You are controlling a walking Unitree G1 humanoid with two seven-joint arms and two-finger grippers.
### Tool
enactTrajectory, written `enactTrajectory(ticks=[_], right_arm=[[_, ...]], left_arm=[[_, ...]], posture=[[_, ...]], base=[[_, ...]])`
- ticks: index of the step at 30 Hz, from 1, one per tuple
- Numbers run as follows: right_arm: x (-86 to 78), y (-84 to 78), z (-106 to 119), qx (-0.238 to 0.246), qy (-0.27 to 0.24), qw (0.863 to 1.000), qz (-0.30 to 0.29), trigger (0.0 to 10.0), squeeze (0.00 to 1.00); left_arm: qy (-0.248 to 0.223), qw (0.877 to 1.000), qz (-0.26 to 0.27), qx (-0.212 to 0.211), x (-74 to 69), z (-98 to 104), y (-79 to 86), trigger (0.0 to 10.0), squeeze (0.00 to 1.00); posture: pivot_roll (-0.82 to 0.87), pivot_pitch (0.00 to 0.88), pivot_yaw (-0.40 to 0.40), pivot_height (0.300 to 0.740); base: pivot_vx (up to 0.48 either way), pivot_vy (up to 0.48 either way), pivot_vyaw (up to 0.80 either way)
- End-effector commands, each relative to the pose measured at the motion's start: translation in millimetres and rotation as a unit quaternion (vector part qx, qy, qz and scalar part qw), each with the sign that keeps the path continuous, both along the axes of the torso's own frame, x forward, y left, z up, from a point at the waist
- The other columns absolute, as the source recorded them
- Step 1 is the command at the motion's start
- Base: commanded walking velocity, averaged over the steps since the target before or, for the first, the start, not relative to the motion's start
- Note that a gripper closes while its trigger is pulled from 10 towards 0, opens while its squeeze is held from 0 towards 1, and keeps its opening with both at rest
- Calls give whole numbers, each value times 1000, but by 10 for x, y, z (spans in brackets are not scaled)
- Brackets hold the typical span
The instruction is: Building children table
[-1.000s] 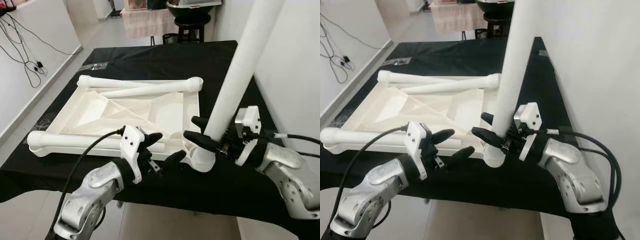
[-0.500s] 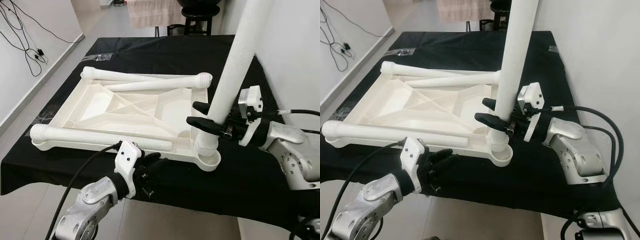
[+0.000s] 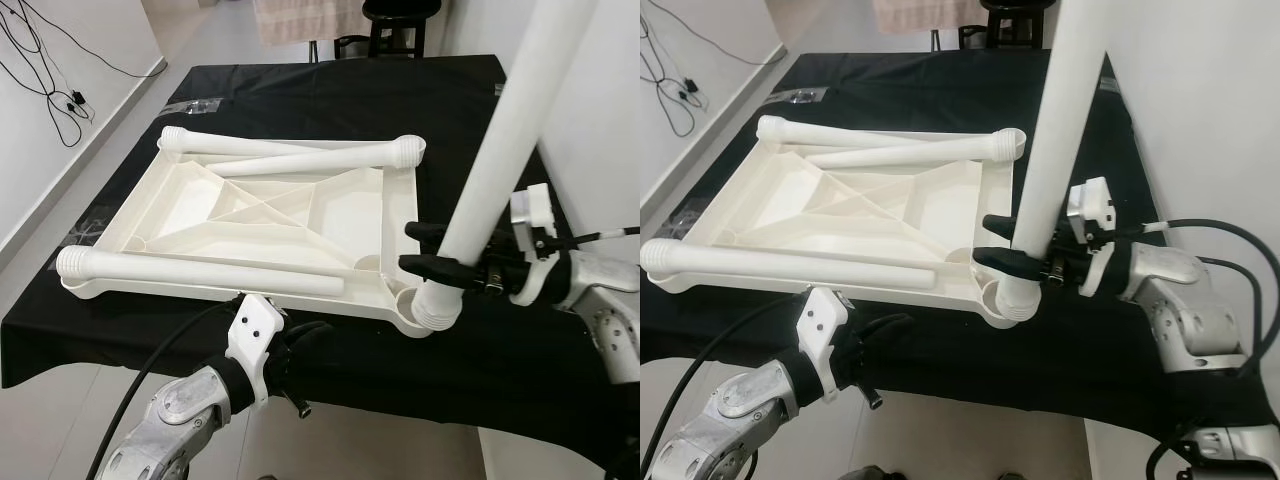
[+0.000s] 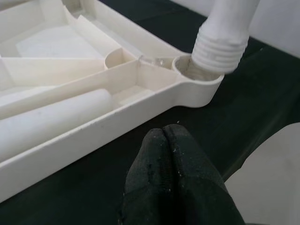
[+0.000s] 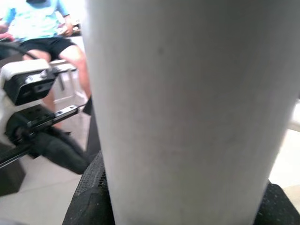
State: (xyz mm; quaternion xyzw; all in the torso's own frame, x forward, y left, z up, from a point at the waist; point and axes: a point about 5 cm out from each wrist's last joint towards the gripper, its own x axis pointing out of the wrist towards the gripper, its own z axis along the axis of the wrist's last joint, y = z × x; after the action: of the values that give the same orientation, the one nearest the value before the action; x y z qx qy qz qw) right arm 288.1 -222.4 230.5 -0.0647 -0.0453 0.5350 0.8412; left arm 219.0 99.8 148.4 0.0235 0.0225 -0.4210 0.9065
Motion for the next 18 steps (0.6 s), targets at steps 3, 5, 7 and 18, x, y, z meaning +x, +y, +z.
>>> enactTrajectory(ticks=[3,5,7,18], right_arm=[[-25,-94,-84,12,18,1000,-17,10000,0],[-44,-81,-102,11,22,1000,-11,10000,0],[-44,-81,-102,11,22,1000,-11,10000,0],[-91,265,-85,27,17,998,61,10000,0]], left_arm=[[3,1000,-5,28,-34,-47,-18,10000,0],[-1,999,-9,32,-35,-45,-35,10000,0],[-1,999,-9,32,-35,-45,-35,10000,0],[-6,999,-11,32,-18,-111,-141,10000,0]], posture=[[84,208,71,740],[83,214,73,740],[83,214,73,740],[84,226,71,740]], base=[[0,0,0],[0,0,0],[0,0,0],[0,0,0]])
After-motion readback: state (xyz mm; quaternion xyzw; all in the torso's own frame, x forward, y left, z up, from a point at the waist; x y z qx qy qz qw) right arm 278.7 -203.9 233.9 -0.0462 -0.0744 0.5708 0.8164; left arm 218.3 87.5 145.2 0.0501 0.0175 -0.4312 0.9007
